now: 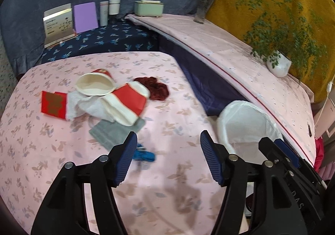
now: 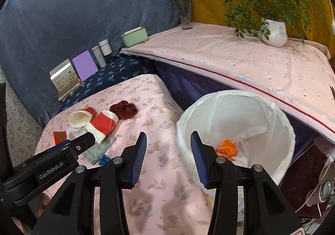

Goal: Collect trash
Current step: 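Withdraw both open tools from the bin back toward the table, then grasp the blue strap with the right tool while the left tool reaches the red envelope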

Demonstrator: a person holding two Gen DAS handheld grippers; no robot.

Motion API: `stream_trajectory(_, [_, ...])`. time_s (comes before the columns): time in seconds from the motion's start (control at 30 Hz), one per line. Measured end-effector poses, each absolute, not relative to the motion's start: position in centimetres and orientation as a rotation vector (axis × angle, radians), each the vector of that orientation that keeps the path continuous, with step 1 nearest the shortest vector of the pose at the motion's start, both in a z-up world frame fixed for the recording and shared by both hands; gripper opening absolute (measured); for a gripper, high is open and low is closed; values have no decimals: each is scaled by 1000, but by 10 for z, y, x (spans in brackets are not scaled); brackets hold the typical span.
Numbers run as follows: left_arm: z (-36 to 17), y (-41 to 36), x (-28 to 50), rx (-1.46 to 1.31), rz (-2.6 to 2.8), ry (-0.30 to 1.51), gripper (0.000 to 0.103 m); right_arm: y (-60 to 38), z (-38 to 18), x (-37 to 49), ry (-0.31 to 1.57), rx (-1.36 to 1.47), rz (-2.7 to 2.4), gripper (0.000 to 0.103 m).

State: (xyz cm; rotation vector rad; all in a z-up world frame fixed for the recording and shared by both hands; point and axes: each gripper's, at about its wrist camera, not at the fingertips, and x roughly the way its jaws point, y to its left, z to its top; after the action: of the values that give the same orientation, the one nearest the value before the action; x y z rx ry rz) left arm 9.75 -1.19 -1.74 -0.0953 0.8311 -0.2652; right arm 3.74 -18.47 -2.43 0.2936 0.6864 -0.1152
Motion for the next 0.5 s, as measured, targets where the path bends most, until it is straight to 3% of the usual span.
stream_trajectory(0.17, [-29, 32, 101, -132, -170, 843, 69, -156, -33, 48, 718, 269, -65, 49])
stream_trajectory(0.5, [-54, 110, 109, -221, -16, 888, 72, -101, -60, 70, 800, 230, 22, 55])
